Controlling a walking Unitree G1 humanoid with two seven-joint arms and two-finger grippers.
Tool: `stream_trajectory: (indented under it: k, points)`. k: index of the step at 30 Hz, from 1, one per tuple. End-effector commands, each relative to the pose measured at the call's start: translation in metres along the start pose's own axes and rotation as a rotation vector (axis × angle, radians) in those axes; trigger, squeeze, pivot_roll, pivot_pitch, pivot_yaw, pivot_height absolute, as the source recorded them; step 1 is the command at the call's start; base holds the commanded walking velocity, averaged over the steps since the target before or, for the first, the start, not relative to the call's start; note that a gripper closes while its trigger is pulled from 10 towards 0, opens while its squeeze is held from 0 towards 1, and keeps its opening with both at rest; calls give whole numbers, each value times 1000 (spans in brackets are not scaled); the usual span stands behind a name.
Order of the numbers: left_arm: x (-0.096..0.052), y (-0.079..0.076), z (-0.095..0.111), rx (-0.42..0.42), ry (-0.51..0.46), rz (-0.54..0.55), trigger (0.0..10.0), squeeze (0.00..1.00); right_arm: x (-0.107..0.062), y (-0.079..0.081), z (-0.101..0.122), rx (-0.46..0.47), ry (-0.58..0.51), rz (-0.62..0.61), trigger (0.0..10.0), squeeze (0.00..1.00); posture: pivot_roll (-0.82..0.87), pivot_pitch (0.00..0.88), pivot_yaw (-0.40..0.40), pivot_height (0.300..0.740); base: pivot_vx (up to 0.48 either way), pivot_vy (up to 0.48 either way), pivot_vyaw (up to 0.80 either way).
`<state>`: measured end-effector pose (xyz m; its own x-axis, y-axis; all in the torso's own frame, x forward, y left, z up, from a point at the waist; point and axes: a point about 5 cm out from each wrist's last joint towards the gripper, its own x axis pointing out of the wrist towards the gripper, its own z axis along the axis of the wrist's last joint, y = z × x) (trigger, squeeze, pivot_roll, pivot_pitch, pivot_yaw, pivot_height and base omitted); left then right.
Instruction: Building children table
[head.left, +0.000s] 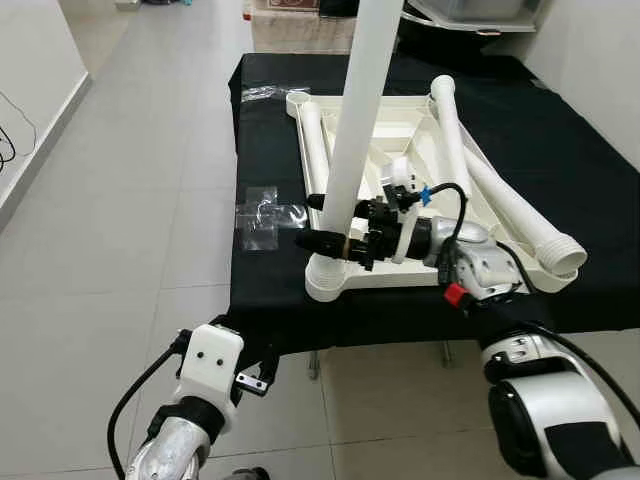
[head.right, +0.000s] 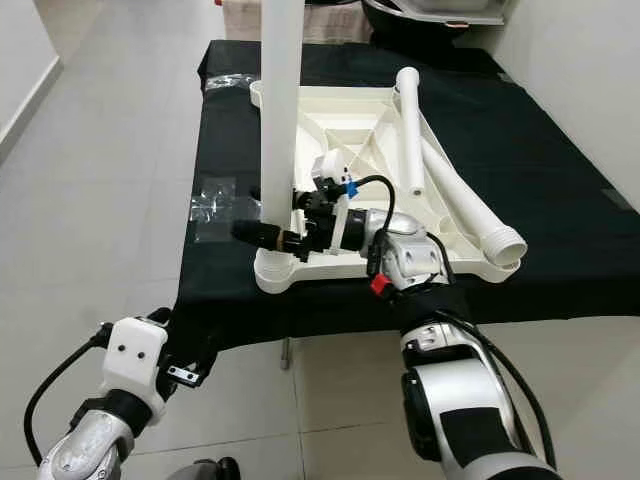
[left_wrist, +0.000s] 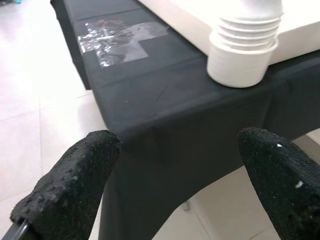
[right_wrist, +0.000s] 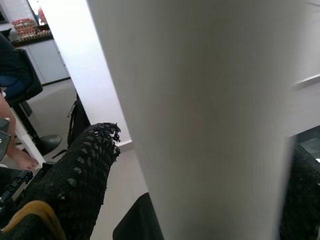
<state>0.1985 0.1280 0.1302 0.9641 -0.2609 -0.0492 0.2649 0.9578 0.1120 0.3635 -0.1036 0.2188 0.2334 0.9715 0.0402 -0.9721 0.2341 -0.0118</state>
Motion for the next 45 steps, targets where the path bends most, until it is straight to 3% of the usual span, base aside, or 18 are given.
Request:
stream_trajectory:
  k: [1, 2, 3, 4, 14, 23, 26, 29, 30, 32, 33, 34, 35, 37, 38, 41, 44, 45]
  points:
    - [-1, -3, -2, 2, 5, -12, 10000, 0, 3, 0, 2, -19, 8, 3, 10000, 0, 158, 148, -114, 740, 0, 0, 0]
    - [-1, -3, -2, 2, 5, -13, 10000, 0, 4, 0, 3, -22, 7, 8, 8980, 0, 158, 147, -114, 740, 0, 0, 0]
    - [-1, -4, -2, 2, 8, -13, 10000, 0, 6, 1, 2, -24, 12, 14, 3451, 0, 156, 146, -115, 740, 0, 0, 0]
    - [-1, -4, -3, 2, 10, -12, 10000, 0, 8, 1, 1, -24, 18, 17, 0, 0, 155, 147, -116, 740, 0, 0, 0]
    - [-2, -3, -3, 3, 13, -8, 10000, 0, 11, 2, -4, -43, 42, -21, 0, 0, 150, 146, -111, 740, 0, 0, 0]
    - [0, 1, -2, -20, 7, 27, 10000, 0, 10, 1, -10, -91, 43, -229, 0, 0, 148, 145, -113, 740, 0, 0, 0]
    - [2, 3, -1, -14, 2, 31, 10000, 0, 6, -1, -12, -104, 18, -401, 0, 0, 138, 144, -109, 740, 0, 0, 0]
    - [5, 5, 0, -3, -6, 29, 10000, 0, 7, -1, -16, -110, -15, -659, 0, 0, 135, 146, -104, 740, 0, 0, 0]
    - [5, 5, 0, -3, -6, 29, 10000, 0, 7, -1, -16, -110, -15, -659, 0, 0, 135, 146, -104, 740, 0, 0, 0]
    - [6, 6, 0, 0, -9, 30, 10000, 0, 7, -6, -21, -97, 29, -980, 0, 0, 132, 148, -105, 740, 0, 0, 0]
    - [6, 6, 0, 0, -9, 30, 10000, 0, 7, -6, -21, -97, 29, -980, 0, 0, 132, 148, -105, 740, 0, 0, 0]
    - [7, 5, 0, 3, -9, 30, 10000, 0, 1, -9, -23, -83, 40, -1194, 0, 0, 131, 145, -104, 740, 0, 0, 0]
    - [7, 5, 0, 3, -9, 30, 10000, 0, 1, -9, -23, -83, 40, -1194, 0, 0, 131, 145, -104, 740, 0, 0, 0]
    - [7, 5, 1, 8, -10, 28, 10000, 0, -5, -11, -21, -35, 5, -1485, 0, 0, 136, 147, -109, 740, 0, 0, 0]
    - [7, 5, 1, 8, -10, 28, 10000, 0, -5, -11, -21, -35, 5, -1485, 0, 0, 136, 147, -109, 740, 0, 0, 0]
    - [7, 4, 0, 10, -8, 29, 10000, 0, 11, -8, -13, 26, -86, -1666, 0, 0, 141, 145, -109, 740, 0, 0, 0]
    - [7, 3, 0, 14, -8, 27, 10000, 0, 27, -7, -12, 80, -101, -1667, 0, 0, 152, 148, -114, 740, 0, 0, 0]
    - [7, 3, 0, 17, -7, 25, 10000, 0, 36, -6, -10, 75, -108, -1632, 7451, 0, 155, 149, -112, 740, 0, 0, 0]
